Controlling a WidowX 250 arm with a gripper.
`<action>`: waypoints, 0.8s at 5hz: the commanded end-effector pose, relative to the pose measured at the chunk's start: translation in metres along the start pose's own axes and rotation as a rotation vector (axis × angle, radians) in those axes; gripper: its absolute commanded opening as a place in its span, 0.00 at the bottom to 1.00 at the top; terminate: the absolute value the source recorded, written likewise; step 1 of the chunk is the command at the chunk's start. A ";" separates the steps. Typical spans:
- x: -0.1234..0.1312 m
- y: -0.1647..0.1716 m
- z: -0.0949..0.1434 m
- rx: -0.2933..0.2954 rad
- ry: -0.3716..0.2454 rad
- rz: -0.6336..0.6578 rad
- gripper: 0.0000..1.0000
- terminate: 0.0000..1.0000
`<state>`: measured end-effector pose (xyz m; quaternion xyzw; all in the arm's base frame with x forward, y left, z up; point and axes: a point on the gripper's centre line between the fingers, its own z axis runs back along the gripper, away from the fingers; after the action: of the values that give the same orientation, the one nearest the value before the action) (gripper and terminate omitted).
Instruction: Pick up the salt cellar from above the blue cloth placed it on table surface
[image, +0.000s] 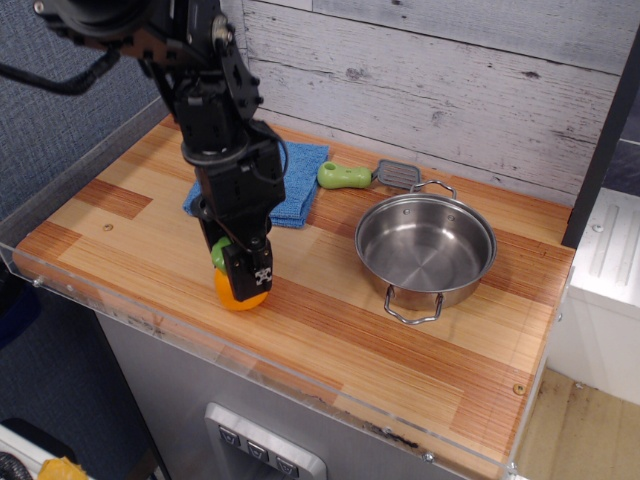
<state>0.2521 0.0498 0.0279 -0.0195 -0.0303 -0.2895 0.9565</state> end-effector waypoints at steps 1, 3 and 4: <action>-0.001 0.007 -0.006 -0.034 -0.031 -0.024 0.00 0.00; 0.000 0.008 -0.003 -0.052 -0.027 -0.006 1.00 0.00; 0.000 0.007 -0.003 -0.050 -0.028 -0.020 1.00 0.00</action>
<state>0.2554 0.0497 0.0158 -0.0575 -0.0219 -0.2997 0.9520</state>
